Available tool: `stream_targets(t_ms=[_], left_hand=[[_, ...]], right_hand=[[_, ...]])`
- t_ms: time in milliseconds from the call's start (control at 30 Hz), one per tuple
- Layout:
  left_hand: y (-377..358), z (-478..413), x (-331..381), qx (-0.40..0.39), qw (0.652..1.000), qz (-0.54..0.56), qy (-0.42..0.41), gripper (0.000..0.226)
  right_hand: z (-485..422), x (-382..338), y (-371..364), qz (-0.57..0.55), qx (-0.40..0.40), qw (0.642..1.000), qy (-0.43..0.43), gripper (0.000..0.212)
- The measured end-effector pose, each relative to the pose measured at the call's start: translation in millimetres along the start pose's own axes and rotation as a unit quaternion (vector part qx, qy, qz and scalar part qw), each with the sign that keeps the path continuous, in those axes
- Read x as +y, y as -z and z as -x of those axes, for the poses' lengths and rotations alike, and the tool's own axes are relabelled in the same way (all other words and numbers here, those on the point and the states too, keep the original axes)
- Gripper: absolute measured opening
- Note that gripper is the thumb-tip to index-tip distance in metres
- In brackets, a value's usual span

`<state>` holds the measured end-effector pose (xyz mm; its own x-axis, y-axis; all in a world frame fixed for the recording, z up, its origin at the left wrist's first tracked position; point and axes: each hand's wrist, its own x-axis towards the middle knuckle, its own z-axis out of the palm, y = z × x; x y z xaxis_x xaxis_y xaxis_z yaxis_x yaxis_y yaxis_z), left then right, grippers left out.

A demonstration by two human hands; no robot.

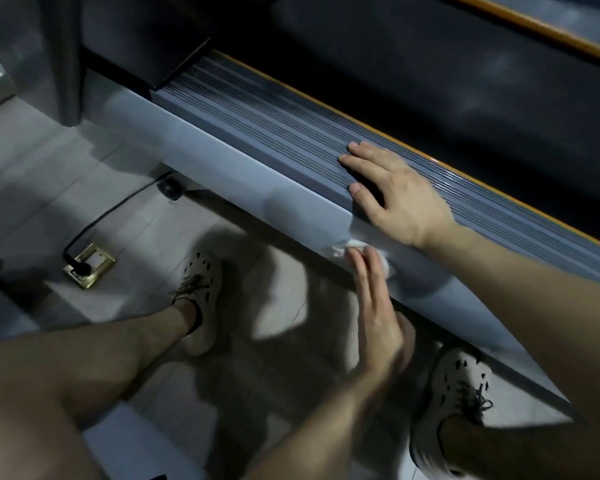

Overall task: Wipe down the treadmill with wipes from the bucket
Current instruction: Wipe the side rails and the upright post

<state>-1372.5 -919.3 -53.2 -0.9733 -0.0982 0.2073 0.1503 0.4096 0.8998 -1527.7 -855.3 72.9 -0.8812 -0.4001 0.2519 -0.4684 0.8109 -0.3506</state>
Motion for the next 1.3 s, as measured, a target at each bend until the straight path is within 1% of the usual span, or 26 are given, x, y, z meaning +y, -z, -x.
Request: stream_targets(t_ms=[33, 100, 167, 233, 267, 333, 367, 433, 500, 567, 600, 633, 667, 700, 800, 833, 900, 967, 1033, 1067, 1100, 1133, 1167, 1200, 1233, 1300], left_hand=[[3, -5, -7, -0.001, 1.000, 0.006, -0.014, 0.104], [25, -48, -32, 0.052, 0.999, 0.017, -0.001, 0.110], [68, -110, -57, 0.110, 0.990, 0.034, 0.083, 0.108], [111, -160, -74, 0.130, 0.974, 0.022, 0.184, 0.109], [126, -174, -78, 0.138, 0.966, 0.016, 0.217, 0.109], [130, -176, -72, 0.145, 0.961, 0.021, 0.234, 0.103], [118, -166, -64, 0.144, 0.957, 0.044, 0.246, 0.095], [79, -123, -45, 0.105, 0.951, 0.080, 0.278, 0.081], [33, -69, -26, 0.030, 0.961, 0.072, 0.264, 0.094], [-3, -26, -13, -0.070, 0.959, 0.062, 0.267, 0.108], [-9, -17, -7, -0.104, 0.953, 0.060, 0.279, 0.108], [-12, -18, -8, -0.117, 0.946, 0.068, 0.295, 0.105], [-7, -27, -13, -0.117, 0.940, 0.073, 0.312, 0.097], [2, -42, -21, -0.097, 0.940, 0.071, 0.318, 0.087], [46, -104, -62, 0.002, 0.950, 0.022, 0.311, 0.048], [56, -121, -73, 0.027, 0.944, 0.025, 0.327, 0.042], [58, -130, -81, 0.054, 0.934, 0.039, 0.352, 0.040], [34, -103, -69, 0.033, 0.937, 0.039, 0.346, 0.042], [-9, -53, -62, -0.068, 0.939, 0.103, 0.322, 0.048], [-30, -25, -58, -0.127, 0.927, 0.147, 0.321, 0.051], [-46, -6, -52, -0.151, 0.913, 0.199, 0.324, 0.049], [-53, -2, -43, -0.136, 0.894, 0.250, 0.346, 0.039], [-49, -12, -27, -0.098, 0.874, 0.284, 0.382, 0.027], [-41, -25, -23, -0.082, 0.860, 0.290, 0.412, 0.021], [-30, -41, -23, -0.080, 0.845, 0.303, 0.433, 0.019], [3, -74, -18, -0.029, 0.826, 0.326, 0.459, 0.022]], right_hand=[[-1, -1, -1, 0.000, 0.002, 1.000, -0.001, 0.050], [-1, -1, 0, 0.000, 0.008, 1.000, 0.000, 0.051], [-1, -1, 0, 0.000, 0.007, 1.000, -0.004, 0.051], [-1, 0, -1, -0.005, 0.005, 1.000, -0.009, 0.051], [-1, 0, 0, -0.008, 0.005, 1.000, -0.010, 0.051], [0, -1, -1, -0.006, 0.007, 1.000, -0.011, 0.053], [1, -1, -1, -0.003, 0.007, 1.000, -0.011, 0.053], [1, 0, 0, 0.005, 0.005, 1.000, -0.008, 0.054], [1, 1, 0, 0.016, -0.005, 1.000, -0.002, 0.056], [3, -1, 2, 0.030, -0.027, 0.999, 0.007, 0.058], [8, -1, 7, 0.039, -0.035, 0.999, 0.008, 0.060], [17, 0, 14, 0.049, -0.037, 0.998, 0.009, 0.060], [32, 2, 21, 0.061, -0.035, 0.997, 0.011, 0.060], [51, 7, 29, 0.076, -0.030, 0.997, 0.014, 0.060], [116, 34, 47, 0.126, -0.034, 0.991, 0.008, 0.064], [133, 42, 49, 0.138, -0.041, 0.990, 0.001, 0.065], [151, 52, 44, 0.153, -0.047, 0.987, -0.013, 0.064], [151, 56, 37, 0.154, -0.035, 0.987, -0.022, 0.060], [150, 57, 36, 0.144, -0.024, 0.989, -0.026, 0.058], [150, 58, 36, 0.140, -0.021, 0.990, -0.024, 0.057], [151, 60, 36, 0.137, -0.020, 0.990, -0.021, 0.057], [151, 61, 36, 0.136, -0.021, 0.990, -0.019, 0.057], [151, 61, 36, 0.134, -0.023, 0.991, -0.019, 0.057], [151, 61, 36, 0.129, -0.025, 0.991, -0.018, 0.056], [150, 60, 36, 0.123, -0.025, 0.992, -0.019, 0.056], [150, 60, 35, 0.115, -0.023, 0.993, -0.022, 0.056]])
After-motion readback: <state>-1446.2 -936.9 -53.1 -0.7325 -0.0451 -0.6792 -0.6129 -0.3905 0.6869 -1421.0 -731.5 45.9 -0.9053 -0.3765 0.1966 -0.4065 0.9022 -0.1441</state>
